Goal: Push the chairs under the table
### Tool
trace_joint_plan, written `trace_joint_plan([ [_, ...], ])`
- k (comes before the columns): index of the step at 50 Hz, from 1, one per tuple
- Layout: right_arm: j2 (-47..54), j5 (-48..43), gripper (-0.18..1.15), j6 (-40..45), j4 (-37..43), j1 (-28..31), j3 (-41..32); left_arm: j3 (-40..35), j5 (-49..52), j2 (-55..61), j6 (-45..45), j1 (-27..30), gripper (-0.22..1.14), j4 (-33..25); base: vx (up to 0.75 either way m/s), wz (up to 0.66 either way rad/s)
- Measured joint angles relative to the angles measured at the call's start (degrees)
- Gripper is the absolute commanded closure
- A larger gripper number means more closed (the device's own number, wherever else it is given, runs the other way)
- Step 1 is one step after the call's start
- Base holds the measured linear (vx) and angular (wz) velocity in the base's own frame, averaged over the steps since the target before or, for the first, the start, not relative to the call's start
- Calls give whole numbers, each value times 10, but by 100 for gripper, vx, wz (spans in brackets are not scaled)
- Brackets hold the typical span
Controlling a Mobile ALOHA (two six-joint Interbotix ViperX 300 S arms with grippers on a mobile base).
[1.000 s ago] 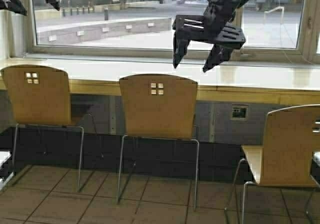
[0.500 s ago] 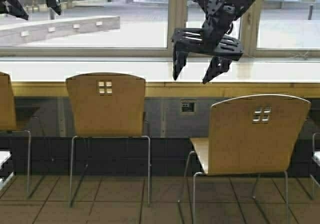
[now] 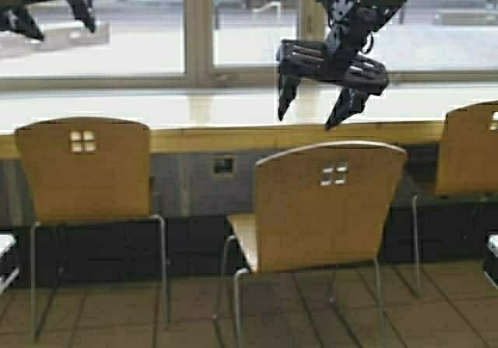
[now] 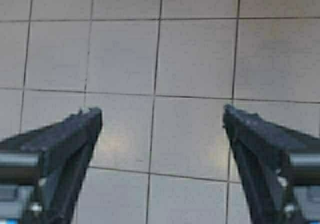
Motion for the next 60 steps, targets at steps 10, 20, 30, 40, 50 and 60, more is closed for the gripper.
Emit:
trace_joint_plan([
  [10, -5, -1, -7, 3, 28, -36, 2, -1, 3, 5, -16, 0, -9, 0, 15, -15],
  [20, -10, -1, -7, 3, 32, -30, 2, -1, 16, 6, -24, -1, -9, 0, 20, -7],
  [30, -14, -7, -7, 11, 40, -54, -2, -4, 21, 18, -37, 0, -9, -10, 25, 1],
  [40, -10, -31, -7, 33, 117, -105, 5, -14, 19, 100, -142, -39, -9, -100, 28, 6],
  [50, 9, -40, -7, 36, 186, -118, 5, -69, -27, 239, -257, -120, -9, -185, 26, 6],
  [60, 25, -46, -7, 37, 236, -138, 6, -123, -47, 325, -366, -164, -9, -250, 25, -5],
])
